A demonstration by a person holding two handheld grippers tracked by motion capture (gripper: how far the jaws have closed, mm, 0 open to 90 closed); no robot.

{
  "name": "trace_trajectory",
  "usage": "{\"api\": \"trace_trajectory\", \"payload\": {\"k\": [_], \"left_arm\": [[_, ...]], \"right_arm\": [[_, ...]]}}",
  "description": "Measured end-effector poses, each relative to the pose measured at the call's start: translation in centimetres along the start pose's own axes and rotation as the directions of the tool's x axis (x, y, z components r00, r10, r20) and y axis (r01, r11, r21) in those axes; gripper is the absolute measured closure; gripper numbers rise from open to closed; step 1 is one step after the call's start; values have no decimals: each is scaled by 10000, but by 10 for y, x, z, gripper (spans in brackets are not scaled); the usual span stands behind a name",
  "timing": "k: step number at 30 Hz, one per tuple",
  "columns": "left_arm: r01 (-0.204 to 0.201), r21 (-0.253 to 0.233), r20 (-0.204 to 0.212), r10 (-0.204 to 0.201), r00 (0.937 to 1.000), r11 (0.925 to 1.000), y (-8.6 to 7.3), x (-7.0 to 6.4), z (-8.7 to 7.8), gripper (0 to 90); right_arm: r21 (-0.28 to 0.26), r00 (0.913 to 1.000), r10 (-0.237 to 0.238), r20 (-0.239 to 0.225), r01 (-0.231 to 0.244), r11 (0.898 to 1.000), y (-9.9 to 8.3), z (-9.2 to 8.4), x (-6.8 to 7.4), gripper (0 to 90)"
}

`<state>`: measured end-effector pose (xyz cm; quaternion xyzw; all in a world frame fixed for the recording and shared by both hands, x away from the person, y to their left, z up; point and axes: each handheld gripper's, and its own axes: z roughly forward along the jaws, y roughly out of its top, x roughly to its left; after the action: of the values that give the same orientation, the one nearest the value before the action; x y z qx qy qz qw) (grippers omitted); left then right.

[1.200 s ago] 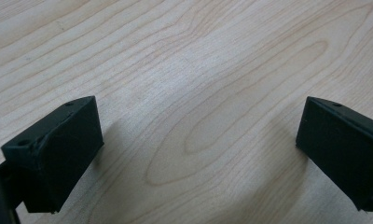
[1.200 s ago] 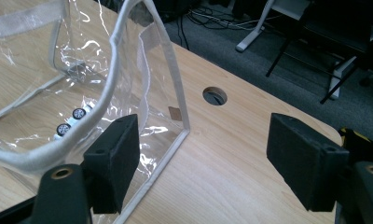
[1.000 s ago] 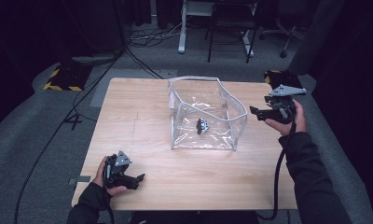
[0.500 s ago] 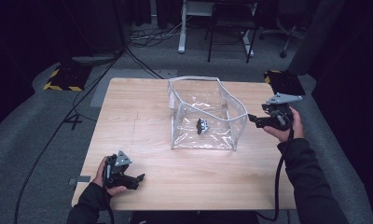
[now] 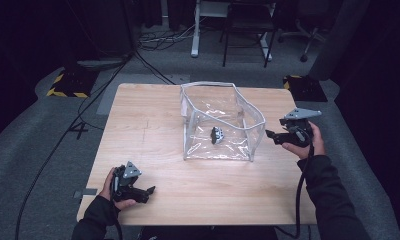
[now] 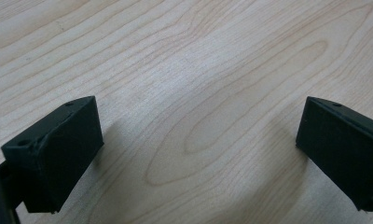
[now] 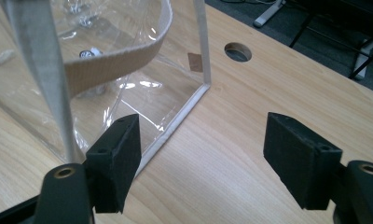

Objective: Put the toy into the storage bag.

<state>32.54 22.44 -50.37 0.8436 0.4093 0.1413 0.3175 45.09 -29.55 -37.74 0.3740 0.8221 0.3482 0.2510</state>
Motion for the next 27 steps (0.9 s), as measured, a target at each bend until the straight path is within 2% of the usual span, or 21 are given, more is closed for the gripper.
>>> {"api": "trace_trajectory", "payload": {"k": [14,15,27], "left_arm": [[-3,1,-1,3,10000,10000,0,0,0,7],[-5,1,0,5,10000,10000,0,0,0,7],[-6,0,-6,6,10000,10000,0,0,0,7]], "right_arm": [[300,9995,-293,-71,295,9991,-21,2,10,284],[347,9999,-136,-70,139,9993,-23,2,12,284],[618,9992,-362,-153,371,9974,-42,3,17,282]]}}
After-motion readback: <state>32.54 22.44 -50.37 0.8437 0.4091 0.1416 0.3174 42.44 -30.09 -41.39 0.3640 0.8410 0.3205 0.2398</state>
